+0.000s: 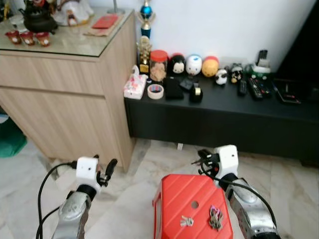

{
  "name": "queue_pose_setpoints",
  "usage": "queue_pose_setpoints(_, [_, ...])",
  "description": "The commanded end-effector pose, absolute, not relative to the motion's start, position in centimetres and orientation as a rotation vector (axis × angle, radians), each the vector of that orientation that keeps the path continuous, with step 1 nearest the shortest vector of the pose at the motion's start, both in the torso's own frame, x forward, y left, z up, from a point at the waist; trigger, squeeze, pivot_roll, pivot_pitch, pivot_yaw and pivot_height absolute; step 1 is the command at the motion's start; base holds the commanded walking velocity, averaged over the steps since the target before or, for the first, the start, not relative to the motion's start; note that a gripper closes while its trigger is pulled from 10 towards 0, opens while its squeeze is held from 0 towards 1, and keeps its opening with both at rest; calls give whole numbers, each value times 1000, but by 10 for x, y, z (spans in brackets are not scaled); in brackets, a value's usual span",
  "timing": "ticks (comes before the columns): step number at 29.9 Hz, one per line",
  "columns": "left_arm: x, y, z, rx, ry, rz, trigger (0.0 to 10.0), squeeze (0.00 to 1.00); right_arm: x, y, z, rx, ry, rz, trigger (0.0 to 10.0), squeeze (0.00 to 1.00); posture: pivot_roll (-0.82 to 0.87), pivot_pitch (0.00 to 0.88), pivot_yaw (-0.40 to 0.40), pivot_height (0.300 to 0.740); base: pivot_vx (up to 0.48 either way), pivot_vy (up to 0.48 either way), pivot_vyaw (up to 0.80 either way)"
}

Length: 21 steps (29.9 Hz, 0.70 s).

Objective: Hang keys on a hook

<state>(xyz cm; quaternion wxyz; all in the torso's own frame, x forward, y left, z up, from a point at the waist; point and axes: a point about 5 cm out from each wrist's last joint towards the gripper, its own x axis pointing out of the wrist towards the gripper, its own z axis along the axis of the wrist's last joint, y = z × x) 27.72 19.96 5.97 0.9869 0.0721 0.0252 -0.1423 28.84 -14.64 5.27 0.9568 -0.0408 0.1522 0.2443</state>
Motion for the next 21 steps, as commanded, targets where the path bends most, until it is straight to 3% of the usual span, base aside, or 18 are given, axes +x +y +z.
queue_pose_setpoints(1, [275,192,62,215,68,-388,10000,0,286,-143,54,-160,344,588,10000,0,86,0,-79,728,0,0,0])
queue_pose_setpoints(6, [275,180,70,283,77,-536,10000,0,286,-142,63,-248,370,740,10000,0,89,0,-89,728,0,0,0])
queue_pose_setpoints(10, [269,158,79,391,130,-804,10000,0,287,-143,74,-379,413,936,10000,0,90,0,-97,728,0,0,0])
queue_pose_setpoints(21, [268,136,85,471,152,-968,10000,0,283,-129,74,-423,440,1081,10000,0,92,0,-99,728,0,0,0])
